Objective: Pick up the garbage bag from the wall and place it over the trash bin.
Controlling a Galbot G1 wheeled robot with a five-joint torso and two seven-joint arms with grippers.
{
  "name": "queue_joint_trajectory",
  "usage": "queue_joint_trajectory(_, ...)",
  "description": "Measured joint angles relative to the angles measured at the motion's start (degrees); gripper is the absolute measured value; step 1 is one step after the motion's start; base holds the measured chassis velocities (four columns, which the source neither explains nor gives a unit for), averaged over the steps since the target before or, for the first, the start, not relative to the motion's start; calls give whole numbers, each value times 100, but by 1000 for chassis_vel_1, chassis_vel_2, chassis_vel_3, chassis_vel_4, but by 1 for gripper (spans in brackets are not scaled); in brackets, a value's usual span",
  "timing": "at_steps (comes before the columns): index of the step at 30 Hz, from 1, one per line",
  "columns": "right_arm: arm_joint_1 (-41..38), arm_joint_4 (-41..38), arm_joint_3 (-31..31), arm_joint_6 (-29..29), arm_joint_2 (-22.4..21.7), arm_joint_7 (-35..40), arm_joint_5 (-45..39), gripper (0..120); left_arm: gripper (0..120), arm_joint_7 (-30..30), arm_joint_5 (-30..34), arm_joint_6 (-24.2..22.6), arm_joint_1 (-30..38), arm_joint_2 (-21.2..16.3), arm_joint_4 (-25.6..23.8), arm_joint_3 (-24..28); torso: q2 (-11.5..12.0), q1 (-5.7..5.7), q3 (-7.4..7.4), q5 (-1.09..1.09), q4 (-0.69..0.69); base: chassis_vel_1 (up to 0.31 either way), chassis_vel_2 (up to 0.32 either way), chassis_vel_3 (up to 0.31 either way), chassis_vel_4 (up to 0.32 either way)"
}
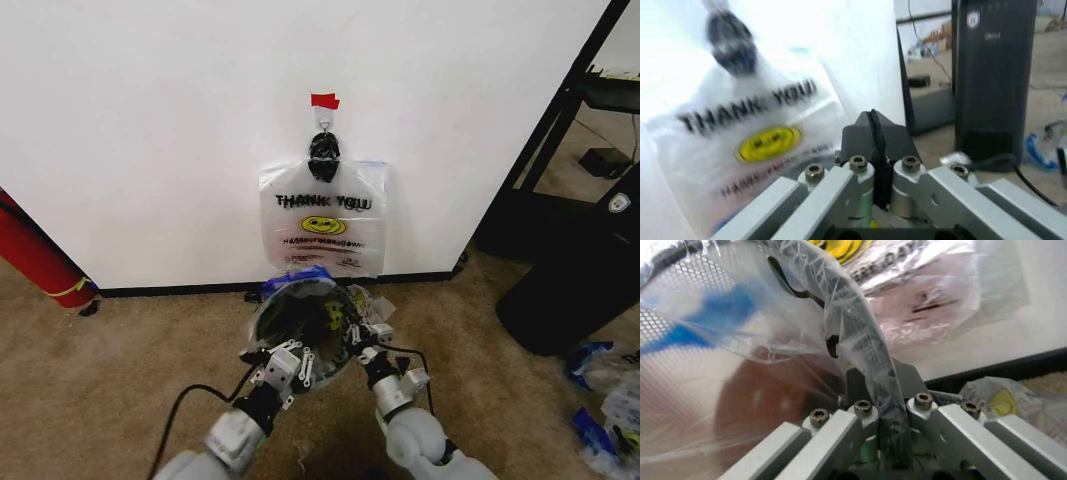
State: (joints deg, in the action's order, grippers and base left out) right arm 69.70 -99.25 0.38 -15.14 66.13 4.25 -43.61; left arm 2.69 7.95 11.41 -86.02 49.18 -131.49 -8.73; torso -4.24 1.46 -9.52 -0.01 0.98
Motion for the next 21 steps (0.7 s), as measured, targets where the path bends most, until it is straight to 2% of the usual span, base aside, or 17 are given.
queue_joint_trajectory(2, 26, -65, 74, 1, -48, -1, -179, 0, 8, 66, 135, 119, 59, -66, 94, -214, 0, 0, 0, 1, 0, 0, 0, 0, 0)
queue_joint_trajectory(3, 26, -65, 74, 1, -48, -1, -179, 0, 8, 66, 135, 119, 59, -66, 94, -214, 0, 0, 0, 1, 0, 0, 0, 0, 0)
queue_joint_trajectory(9, 61, -276, 193, 15, -65, 180, -638, 0, 33, 120, 432, 276, 277, -105, 684, -634, 0, 0, 0, 0, 0, 0, 0, 0, 0)
queue_joint_trajectory(10, 61, -276, 193, 15, -65, 180, -638, 0, 33, 120, 432, 276, 277, -105, 684, -634, 0, 0, 0, 0, 0, 0, 0, 0, 0)
queue_joint_trajectory(15, 71, -375, 227, 29, -31, 349, -811, 0, 55, -270, 571, 556, 234, -173, 1047, -665, 0, 0, 0, 0, -1, 0, 0, 0, 0)
queue_joint_trajectory(18, 82, -384, 237, 28, -21, 349, -812, 0, 61, -293, 670, 566, 254, -137, 1128, -647, 0, 0, 0, 0, -1, 0, 0, 0, 0)
queue_joint_trajectory(21, 122, -416, 231, 25, -20, 333, -775, 0, 73, -234, 870, 476, 320, -63, 1166, -593, 0, 0, 0, 0, 0, 0, 0, 0, 0)
